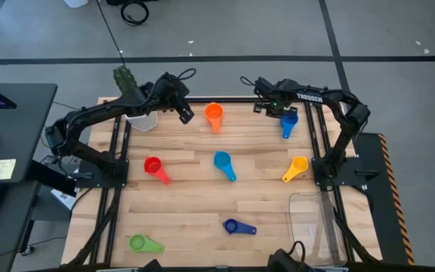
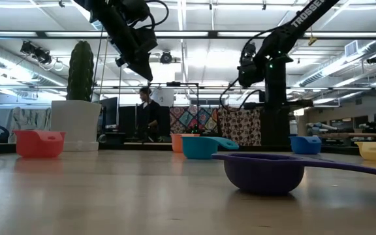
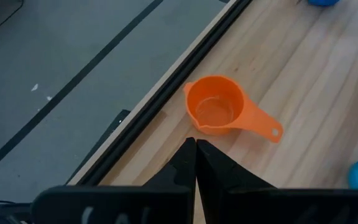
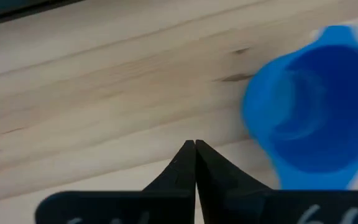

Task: Nest measuring cups in basket
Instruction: Adjust the orange measuring cup

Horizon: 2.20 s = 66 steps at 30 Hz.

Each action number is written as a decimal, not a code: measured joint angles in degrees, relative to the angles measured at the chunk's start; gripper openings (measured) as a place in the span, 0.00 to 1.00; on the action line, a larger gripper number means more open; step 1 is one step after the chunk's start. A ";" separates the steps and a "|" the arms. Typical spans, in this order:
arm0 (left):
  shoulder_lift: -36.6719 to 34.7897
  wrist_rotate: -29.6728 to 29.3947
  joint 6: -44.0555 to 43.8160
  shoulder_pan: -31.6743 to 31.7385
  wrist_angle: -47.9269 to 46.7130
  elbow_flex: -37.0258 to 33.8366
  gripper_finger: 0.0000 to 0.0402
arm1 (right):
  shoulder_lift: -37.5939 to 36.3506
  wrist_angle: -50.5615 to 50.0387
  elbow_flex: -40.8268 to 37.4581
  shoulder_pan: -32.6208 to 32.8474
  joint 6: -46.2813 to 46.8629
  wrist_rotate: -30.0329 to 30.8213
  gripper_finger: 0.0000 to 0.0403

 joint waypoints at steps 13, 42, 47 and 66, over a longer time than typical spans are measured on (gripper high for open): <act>0.00 0.00 0.04 -0.02 0.08 0.00 0.03 | 0.00 -8.62 0.00 -3.96 -7.19 -1.84 0.08; 0.00 0.00 2.58 -0.02 0.10 0.00 0.03 | 0.00 -8.60 0.00 -4.73 -11.89 -3.39 0.18; 0.00 0.00 2.57 -0.02 0.10 0.00 0.03 | 0.00 -8.55 0.00 -5.03 -12.27 -3.24 0.18; 0.00 0.00 2.52 -0.02 0.10 0.00 0.03 | 0.00 -8.58 -0.33 -5.27 -12.87 -2.47 0.18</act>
